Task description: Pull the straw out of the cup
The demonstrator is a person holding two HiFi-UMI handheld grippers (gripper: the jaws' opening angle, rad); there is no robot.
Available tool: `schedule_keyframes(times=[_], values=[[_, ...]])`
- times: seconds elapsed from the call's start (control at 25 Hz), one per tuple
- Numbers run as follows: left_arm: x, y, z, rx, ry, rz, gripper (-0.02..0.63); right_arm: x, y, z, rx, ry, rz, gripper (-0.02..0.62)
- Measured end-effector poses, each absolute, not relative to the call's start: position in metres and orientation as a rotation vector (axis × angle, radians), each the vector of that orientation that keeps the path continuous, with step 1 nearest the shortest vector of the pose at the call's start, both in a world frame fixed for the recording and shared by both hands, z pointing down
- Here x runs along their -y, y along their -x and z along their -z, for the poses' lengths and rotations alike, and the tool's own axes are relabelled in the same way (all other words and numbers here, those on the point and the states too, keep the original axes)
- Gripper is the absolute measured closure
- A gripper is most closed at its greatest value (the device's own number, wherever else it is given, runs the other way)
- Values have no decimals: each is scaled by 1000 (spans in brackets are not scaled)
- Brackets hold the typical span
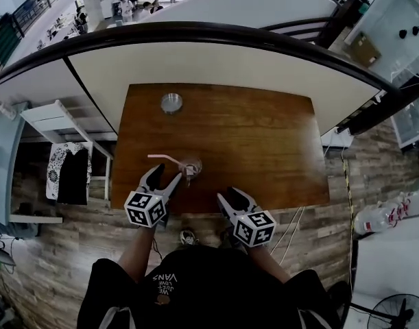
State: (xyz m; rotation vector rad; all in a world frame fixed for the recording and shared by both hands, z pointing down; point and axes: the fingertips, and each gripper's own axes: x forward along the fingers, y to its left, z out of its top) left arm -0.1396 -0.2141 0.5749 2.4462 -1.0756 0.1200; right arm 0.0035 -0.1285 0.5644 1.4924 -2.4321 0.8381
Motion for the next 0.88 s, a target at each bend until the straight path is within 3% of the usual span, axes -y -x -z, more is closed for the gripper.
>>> schedule_keyframes(times=[0.44, 0.76, 0.88], values=[[249, 119, -597, 1151, -2342, -119, 349, 137, -32, -568, 2445, -1426, -839, 456], [257, 118, -598, 1276, -2300, -138, 558, 156, -46, -565, 2494, -1317, -816, 456], [256, 115, -596, 1281, -2291, -121, 561, 159, -50, -565, 2501, -1288, -819, 456]])
